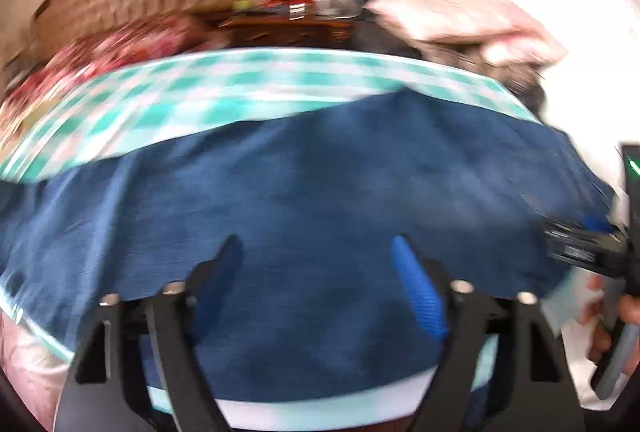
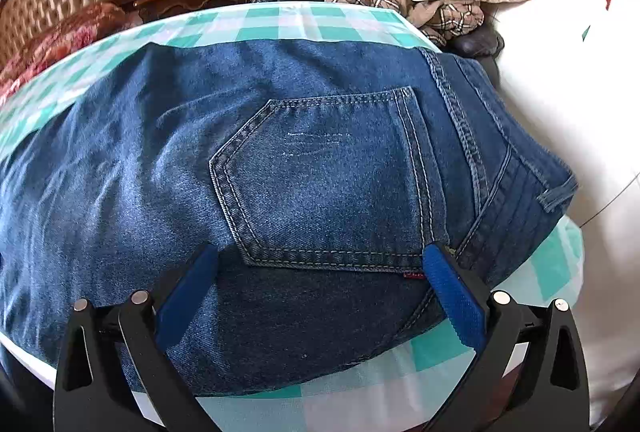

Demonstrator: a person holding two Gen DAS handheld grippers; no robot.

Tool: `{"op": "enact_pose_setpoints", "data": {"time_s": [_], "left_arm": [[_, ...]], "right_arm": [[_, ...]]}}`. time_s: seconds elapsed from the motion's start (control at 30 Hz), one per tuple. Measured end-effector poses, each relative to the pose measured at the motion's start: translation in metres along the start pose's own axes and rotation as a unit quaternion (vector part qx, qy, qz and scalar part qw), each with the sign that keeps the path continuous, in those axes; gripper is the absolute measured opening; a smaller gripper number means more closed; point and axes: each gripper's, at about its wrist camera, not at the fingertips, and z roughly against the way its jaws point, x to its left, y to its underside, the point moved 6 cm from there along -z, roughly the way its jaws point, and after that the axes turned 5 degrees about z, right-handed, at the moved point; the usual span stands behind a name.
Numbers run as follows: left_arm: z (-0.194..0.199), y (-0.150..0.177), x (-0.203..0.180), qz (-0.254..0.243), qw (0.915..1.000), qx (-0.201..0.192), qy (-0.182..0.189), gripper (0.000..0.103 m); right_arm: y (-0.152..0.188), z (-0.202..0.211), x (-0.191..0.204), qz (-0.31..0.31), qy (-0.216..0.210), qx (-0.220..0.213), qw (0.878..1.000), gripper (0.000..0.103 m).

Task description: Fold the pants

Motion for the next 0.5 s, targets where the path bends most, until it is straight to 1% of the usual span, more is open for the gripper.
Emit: {"op": "enact_pose_setpoints", "data": {"time_s": [0.07,0.1,0.13,0.17,0.2,0.23,0.27,0.3,0.33,0.37,0.43,0.47,0.5], "left_arm": [[-0.006,0.001,0.043,0.037,0.9991,0.016,-0.014,0.047],[-0.009,0.003,0.070,0.055,0.9979,0.023,-0.027,0.046],[-0.010,0.005,0.096,0.067,0.9970,0.021,-0.031,0.043],[-0.005,0.005,0.111,0.073,0.9970,0.014,-0.020,0.026],[-0.002,0.005,0.124,0.076,0.9967,0.012,-0.025,0.026],[0.002,0.004,0.138,0.080,0.9963,0.007,-0.032,0.026],[0.006,0.004,0.157,0.087,0.9948,0.000,-0.053,0.033],[0.007,0.006,0.174,0.093,0.9937,-0.004,-0.061,0.035],[0.009,0.005,0.185,0.101,0.9938,-0.009,-0.045,0.034],[0.010,0.004,0.194,0.105,0.9936,-0.011,-0.039,0.035],[0.013,0.000,0.219,0.101,0.9908,-0.017,-0.088,0.038],[0.012,-0.002,0.230,0.102,0.9897,-0.018,-0.099,0.039],[0.013,-0.005,0.244,0.110,0.9897,-0.024,-0.089,0.039]], "right_arm": [[-0.001,0.000,0.001,0.002,0.000,0.006,1.000,0.099],[-0.003,0.000,0.001,0.004,0.001,0.015,1.000,0.098],[-0.006,0.001,0.001,0.006,0.005,0.017,1.000,0.098],[-0.013,0.008,0.001,0.011,0.018,0.002,1.000,0.096],[-0.021,0.018,0.005,0.015,0.021,-0.021,0.999,0.096],[-0.030,0.029,0.014,0.021,0.007,-0.041,0.999,0.096],[-0.036,0.036,0.024,0.029,-0.010,-0.049,0.998,0.096],[-0.044,0.043,0.041,0.045,-0.039,-0.054,0.997,0.096],[-0.050,0.048,0.058,0.063,-0.065,-0.057,0.994,0.096],[-0.058,0.054,0.084,0.090,-0.091,-0.062,0.990,0.096],[-0.066,0.061,0.125,0.128,-0.123,-0.065,0.982,0.096],[-0.072,0.064,0.157,0.154,-0.151,-0.065,0.974,0.094],[-0.074,0.064,0.176,0.167,-0.165,-0.064,0.970,0.090]]}}
